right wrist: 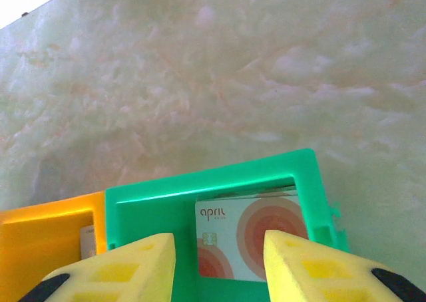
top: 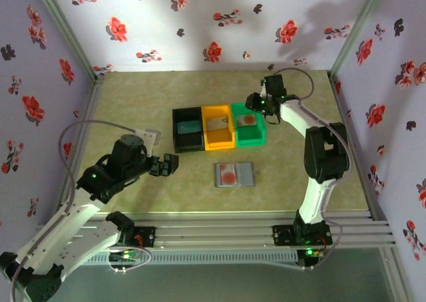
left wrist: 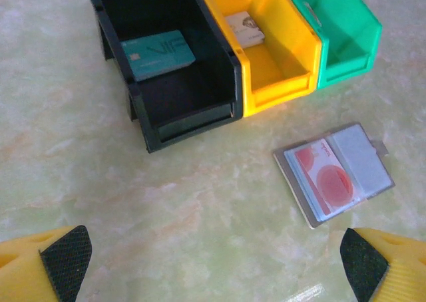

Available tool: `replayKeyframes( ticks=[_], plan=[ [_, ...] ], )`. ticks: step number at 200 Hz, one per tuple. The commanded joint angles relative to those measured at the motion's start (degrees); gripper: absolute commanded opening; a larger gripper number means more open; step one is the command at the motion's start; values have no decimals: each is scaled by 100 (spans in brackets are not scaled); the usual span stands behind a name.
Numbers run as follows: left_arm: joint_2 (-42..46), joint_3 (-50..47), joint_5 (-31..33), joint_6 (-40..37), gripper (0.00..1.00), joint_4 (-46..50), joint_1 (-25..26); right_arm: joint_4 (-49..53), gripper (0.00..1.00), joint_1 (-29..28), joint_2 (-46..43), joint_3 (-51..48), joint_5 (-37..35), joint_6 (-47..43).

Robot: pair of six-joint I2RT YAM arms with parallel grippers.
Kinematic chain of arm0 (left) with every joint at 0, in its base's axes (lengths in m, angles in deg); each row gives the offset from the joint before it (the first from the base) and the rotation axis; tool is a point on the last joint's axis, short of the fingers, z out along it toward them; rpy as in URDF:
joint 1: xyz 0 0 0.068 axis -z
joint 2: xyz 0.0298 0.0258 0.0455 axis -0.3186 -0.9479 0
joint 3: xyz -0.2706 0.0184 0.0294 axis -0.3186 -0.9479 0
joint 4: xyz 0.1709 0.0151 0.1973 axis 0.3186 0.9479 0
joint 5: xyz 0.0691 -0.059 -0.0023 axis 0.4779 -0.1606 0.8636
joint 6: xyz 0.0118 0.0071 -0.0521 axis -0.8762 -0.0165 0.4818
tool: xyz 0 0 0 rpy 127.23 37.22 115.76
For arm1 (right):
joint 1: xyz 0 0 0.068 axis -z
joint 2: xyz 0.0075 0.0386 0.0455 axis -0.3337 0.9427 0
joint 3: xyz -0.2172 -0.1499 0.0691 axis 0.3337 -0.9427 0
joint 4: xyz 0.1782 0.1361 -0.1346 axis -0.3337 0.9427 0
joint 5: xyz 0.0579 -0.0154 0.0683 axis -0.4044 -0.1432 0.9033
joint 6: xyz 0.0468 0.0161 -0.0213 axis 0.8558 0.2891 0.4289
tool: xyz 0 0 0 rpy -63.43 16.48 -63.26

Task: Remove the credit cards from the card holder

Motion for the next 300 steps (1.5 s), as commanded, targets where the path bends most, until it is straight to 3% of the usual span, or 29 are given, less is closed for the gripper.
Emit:
replayKeyframes(
  ticks=[1,50,95,134,202,300],
  plan=[
    [-136,201,-416,-267,100,75,-55,414,42,50,-530,231,-219,-162],
    [-571,340,-972,-166,100,243,-16,-245,45,-69,-1869,-1144,625,542],
    [-712,453,-377,497,100,417,381,-770,45,-672,-3083,-2684,604,721],
    [-1159,230,260,1096,100,67,1165,-992,44,-1465,-3711,-3566,473,957],
    [-2541,195,315,1609,100,-781,1787,-1514,43,-2061,-4180,-4475,390,1428],
    [-3804,430,171,1997,100,-1089,1894,-2513,35,-2339,-4104,-5660,510,2013]
  ],
)
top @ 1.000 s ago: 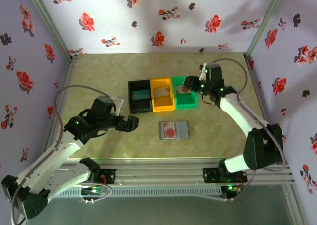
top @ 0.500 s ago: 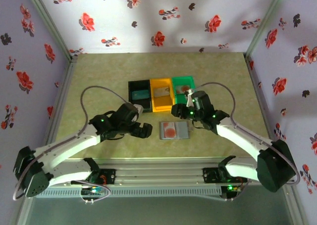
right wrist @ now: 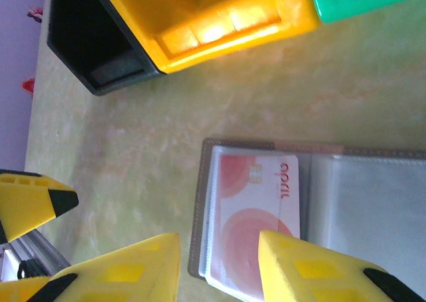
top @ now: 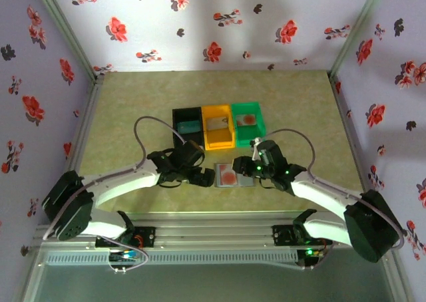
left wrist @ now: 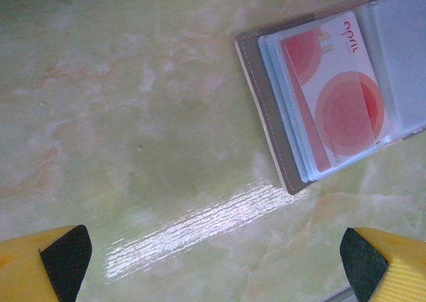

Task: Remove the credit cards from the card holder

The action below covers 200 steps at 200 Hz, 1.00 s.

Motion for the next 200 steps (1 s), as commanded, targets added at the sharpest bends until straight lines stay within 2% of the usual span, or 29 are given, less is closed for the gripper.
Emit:
replayKeyframes(
  ticks=[1,60,133,200],
  plan=[
    [-264,217,7,221,100,-116,43,-537,35,-71,108,-186,35,252],
    [-761,404,-29,527,100,-57,48,-738,29,-155,516,-308,-94,401],
    [-1513,1089,-4,622,100,504,61,-862,27,-163,1059,-291,-271,451],
    [-2034,1351,-29,657,100,657,165,-603,26,-163,1188,-173,-385,266]
  ],
)
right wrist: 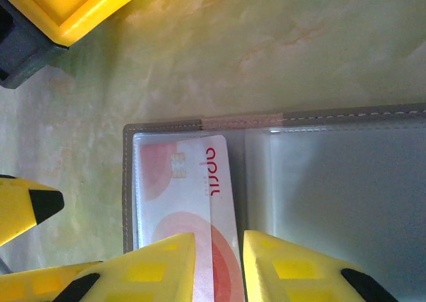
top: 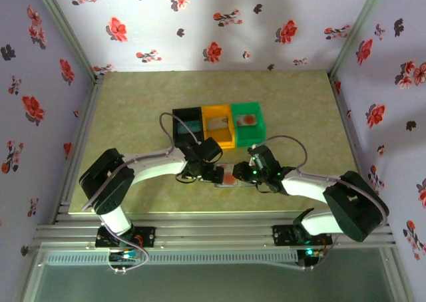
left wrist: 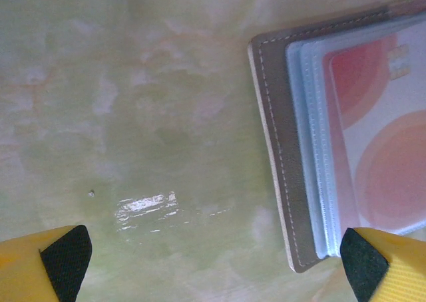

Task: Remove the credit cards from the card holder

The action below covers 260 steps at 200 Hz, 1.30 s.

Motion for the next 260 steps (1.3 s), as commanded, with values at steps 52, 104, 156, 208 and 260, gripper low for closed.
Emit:
replayKeyframes(
  ticks=[52,104,156,208,260],
  plan=[
    [-478,294,-33,177,100,273,162,24,25,-45,266,100,-102,-110],
    [-763,233,-138,228,100,255,200,-294,22,-45,434,93,193,-16],
    [-920,88,-218,305,100,98,257,-280,15,-45,301,129,296,-5],
    [-1042,40,-284,311,100,-8,261,-613,10,-44,168,15,456,92],
    [-1103,-24,-345,310,100,-105,266,-1125,11,-45,170,-104,760,161]
  ],
)
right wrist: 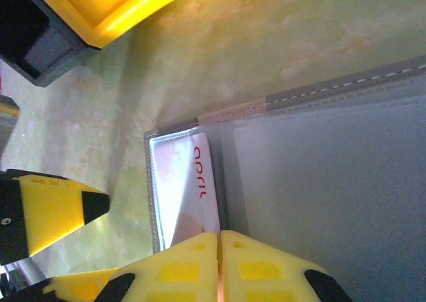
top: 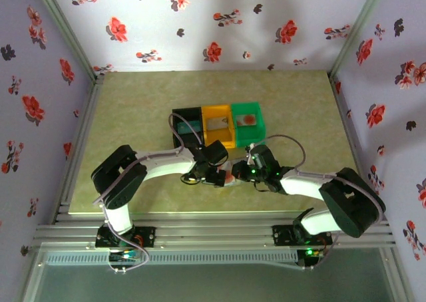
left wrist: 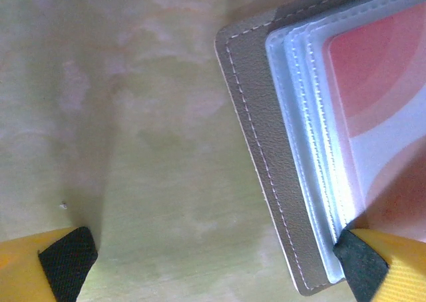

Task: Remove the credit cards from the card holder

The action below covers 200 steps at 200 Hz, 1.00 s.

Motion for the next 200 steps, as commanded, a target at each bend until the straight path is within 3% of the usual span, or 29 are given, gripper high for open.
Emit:
replayKeyframes(
  ticks=[1,70,109,163,200],
  plan=[
    [-558,-298,-463,164,100,-282,99,-545,11,-47,-45,-78,459,142],
    [-583,-310,-479,121,100,-282,91,-804,10,-47,27,-147,674,149],
    [-592,-302,-483,81,100,-251,91,-817,16,-47,12,-151,861,78],
    [-575,-295,-481,27,100,-221,69,-728,8,-47,-42,-207,900,-44],
    [-537,-284,-479,-29,100,-167,30,-844,14,-51,10,-270,1018,-46]
  ],
)
